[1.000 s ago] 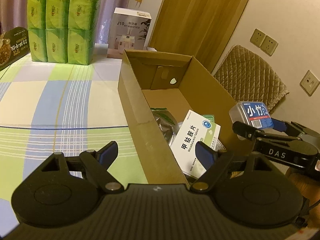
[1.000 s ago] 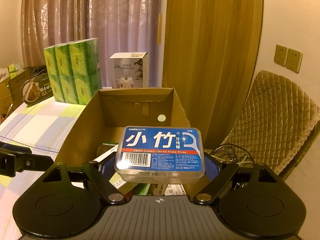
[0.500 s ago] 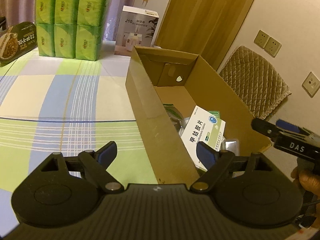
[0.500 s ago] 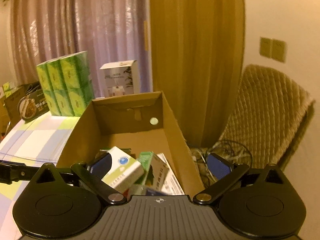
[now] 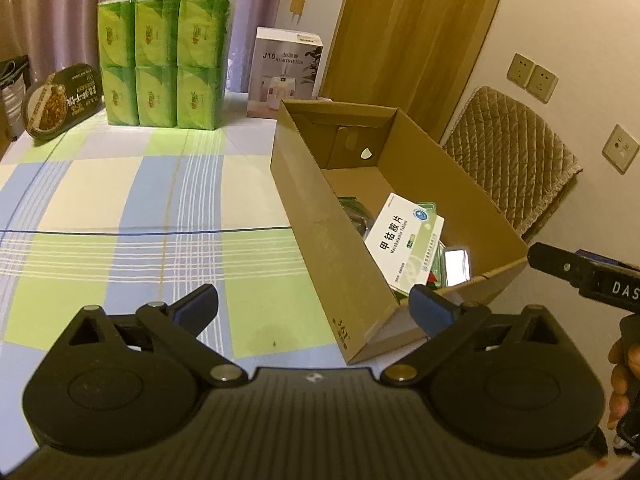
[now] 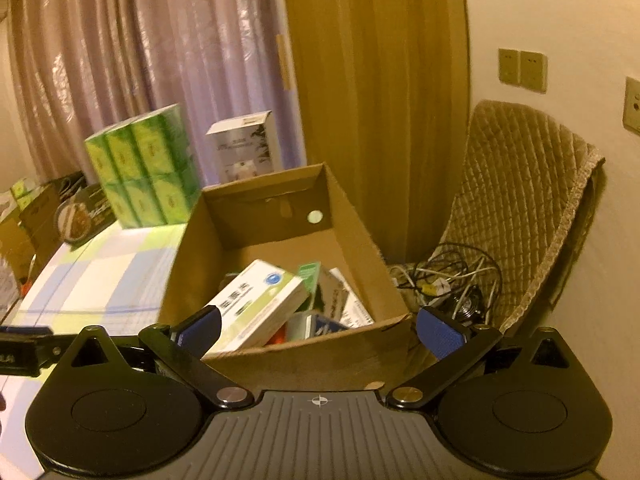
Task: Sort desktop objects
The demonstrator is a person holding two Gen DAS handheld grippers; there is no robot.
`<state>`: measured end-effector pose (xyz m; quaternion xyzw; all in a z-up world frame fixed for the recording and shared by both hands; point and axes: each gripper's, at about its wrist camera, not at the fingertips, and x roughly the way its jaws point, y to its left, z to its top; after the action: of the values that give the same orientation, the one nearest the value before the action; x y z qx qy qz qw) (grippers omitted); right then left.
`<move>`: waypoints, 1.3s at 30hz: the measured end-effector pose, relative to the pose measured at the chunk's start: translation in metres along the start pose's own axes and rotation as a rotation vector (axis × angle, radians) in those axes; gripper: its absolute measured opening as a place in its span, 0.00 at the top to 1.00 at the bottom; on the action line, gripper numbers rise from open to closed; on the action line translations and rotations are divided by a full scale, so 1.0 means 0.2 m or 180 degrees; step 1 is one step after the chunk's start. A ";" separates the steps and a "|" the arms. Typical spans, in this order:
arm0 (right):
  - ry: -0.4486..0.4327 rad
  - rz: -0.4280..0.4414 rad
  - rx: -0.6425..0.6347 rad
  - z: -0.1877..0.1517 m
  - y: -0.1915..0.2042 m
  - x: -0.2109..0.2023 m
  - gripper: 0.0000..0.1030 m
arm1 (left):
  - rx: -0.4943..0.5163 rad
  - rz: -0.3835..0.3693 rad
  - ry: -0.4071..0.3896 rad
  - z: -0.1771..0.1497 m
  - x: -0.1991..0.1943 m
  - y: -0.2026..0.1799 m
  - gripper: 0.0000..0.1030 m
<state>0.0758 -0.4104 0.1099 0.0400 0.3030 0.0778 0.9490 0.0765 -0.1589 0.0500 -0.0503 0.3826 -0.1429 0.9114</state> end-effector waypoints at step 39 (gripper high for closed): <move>-0.0020 0.0132 -0.0085 -0.03 0.22 -0.38 0.02 | -0.0069 0.0134 -0.0210 -0.10 -0.32 -0.10 0.01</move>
<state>0.0057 -0.3800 0.1532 0.0339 0.2980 0.1014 0.9486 0.0154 -0.1581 0.0843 -0.0568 0.3548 -0.1178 0.9258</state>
